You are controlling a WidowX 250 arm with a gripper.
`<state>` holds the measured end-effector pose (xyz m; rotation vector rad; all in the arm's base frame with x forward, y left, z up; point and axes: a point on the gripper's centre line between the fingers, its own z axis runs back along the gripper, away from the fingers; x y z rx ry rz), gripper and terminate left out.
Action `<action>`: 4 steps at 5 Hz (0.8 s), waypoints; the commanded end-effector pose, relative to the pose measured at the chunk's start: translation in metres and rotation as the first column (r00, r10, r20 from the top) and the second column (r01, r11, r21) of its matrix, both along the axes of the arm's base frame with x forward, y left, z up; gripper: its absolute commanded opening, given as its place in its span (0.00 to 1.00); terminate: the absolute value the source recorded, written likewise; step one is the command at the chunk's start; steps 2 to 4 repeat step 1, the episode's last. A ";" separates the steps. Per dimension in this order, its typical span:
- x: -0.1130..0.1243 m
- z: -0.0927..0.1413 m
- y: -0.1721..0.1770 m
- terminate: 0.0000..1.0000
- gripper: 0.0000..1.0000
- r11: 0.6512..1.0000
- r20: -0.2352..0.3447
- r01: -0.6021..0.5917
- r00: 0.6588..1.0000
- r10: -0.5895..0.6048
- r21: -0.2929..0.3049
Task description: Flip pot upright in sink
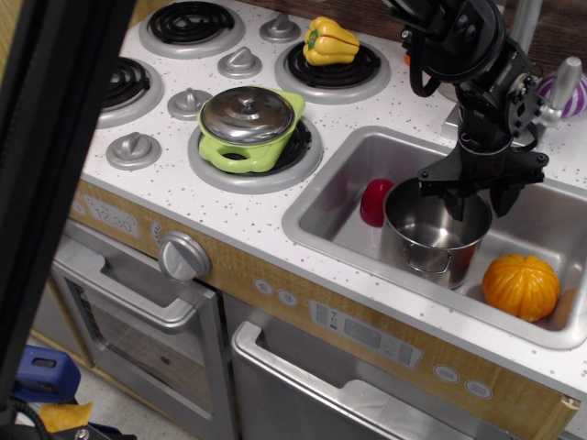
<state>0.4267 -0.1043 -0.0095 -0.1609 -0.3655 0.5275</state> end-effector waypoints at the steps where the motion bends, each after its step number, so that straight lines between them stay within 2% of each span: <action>1: 0.012 0.036 0.001 1.00 1.00 1.000 0.088 -0.005 0.996 0.007 -0.021; 4: 0.012 0.036 0.001 1.00 1.00 1.000 0.088 -0.005 0.996 0.007 -0.021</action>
